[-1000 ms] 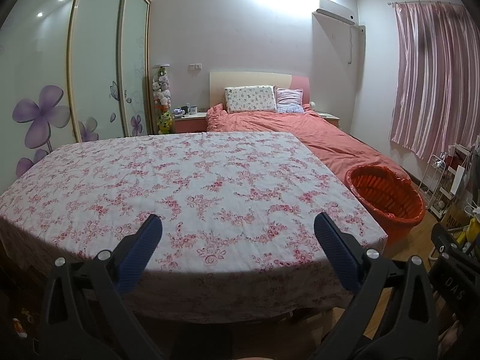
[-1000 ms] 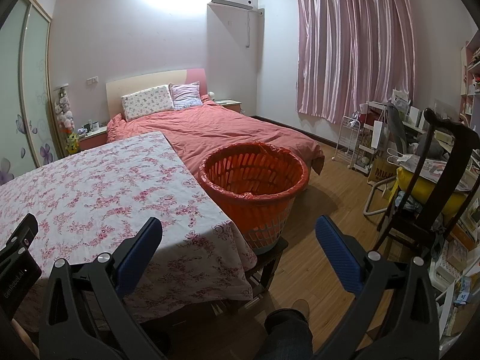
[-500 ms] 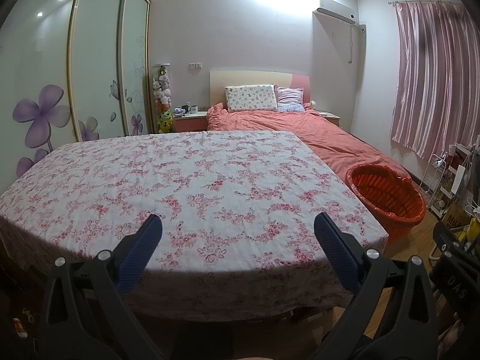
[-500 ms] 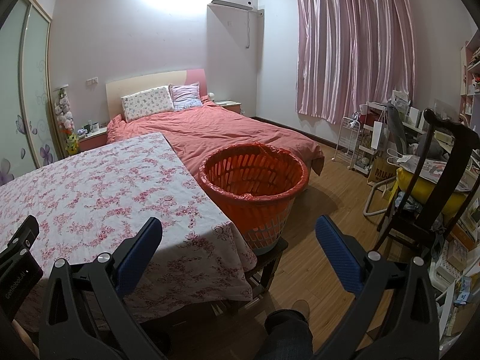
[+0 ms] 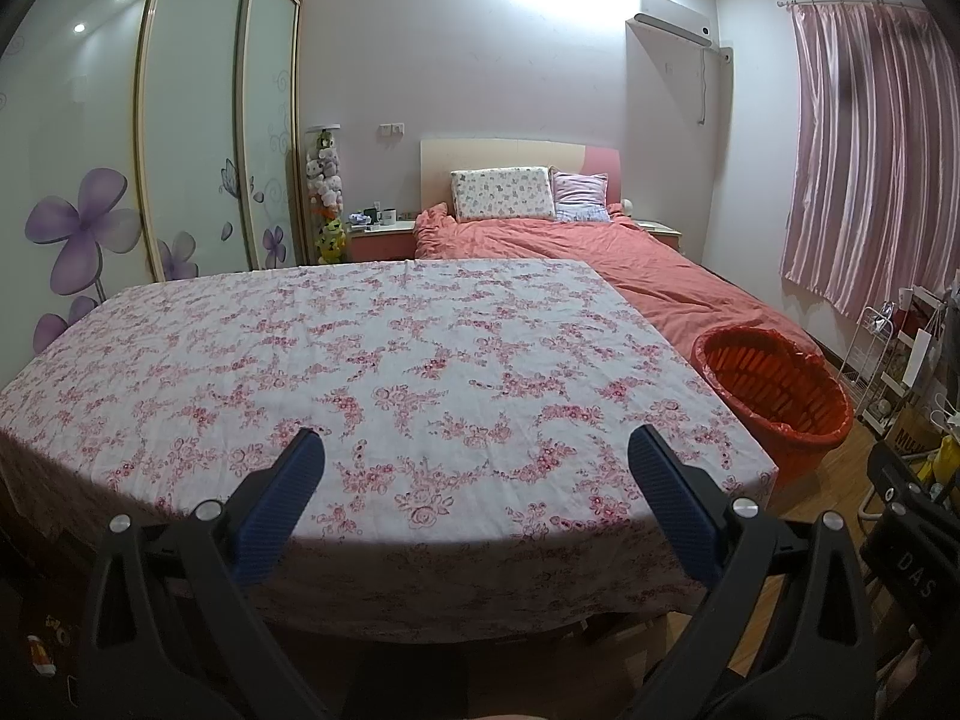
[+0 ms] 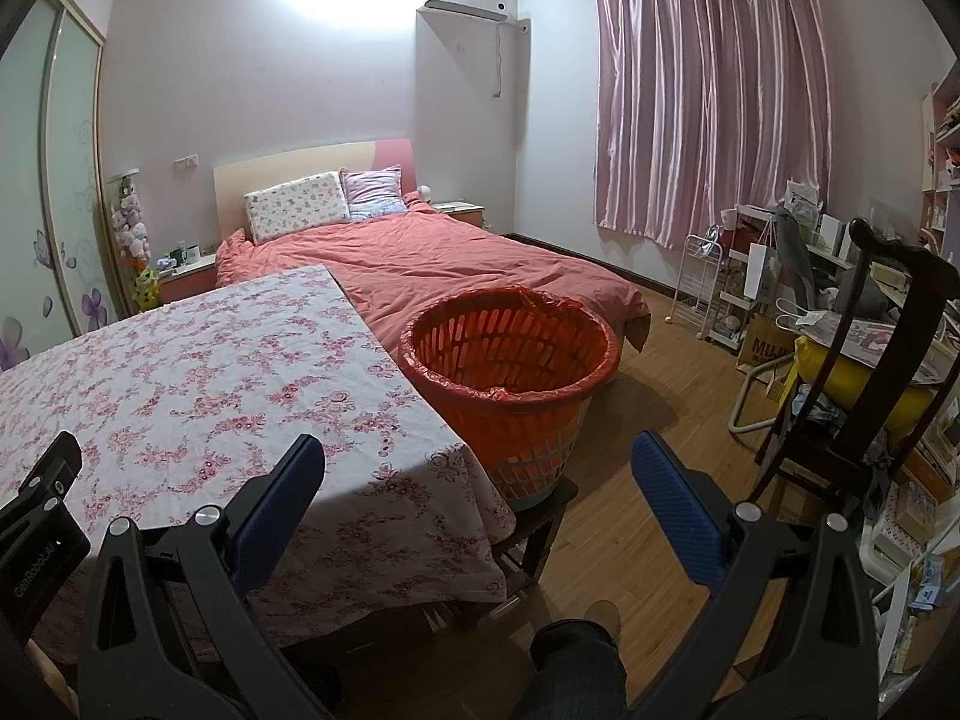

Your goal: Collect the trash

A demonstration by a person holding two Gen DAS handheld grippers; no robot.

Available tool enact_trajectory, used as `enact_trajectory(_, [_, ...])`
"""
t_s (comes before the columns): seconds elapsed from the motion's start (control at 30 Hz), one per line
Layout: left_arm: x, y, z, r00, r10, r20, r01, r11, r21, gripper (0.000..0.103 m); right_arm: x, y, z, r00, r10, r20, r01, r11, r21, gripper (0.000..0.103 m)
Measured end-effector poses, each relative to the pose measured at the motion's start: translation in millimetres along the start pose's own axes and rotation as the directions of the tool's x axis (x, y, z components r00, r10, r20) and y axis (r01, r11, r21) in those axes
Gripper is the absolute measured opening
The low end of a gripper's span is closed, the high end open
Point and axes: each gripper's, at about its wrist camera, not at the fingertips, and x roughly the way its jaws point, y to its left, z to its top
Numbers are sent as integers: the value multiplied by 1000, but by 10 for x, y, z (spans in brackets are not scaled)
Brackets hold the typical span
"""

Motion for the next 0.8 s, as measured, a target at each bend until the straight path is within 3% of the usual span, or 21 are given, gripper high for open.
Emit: enact_trajectory(0.8, [-8, 4, -12, 1000, 0, -4, 0, 1000, 1, 99, -4, 9, 4, 1000, 0, 0, 0, 1000, 1, 101])
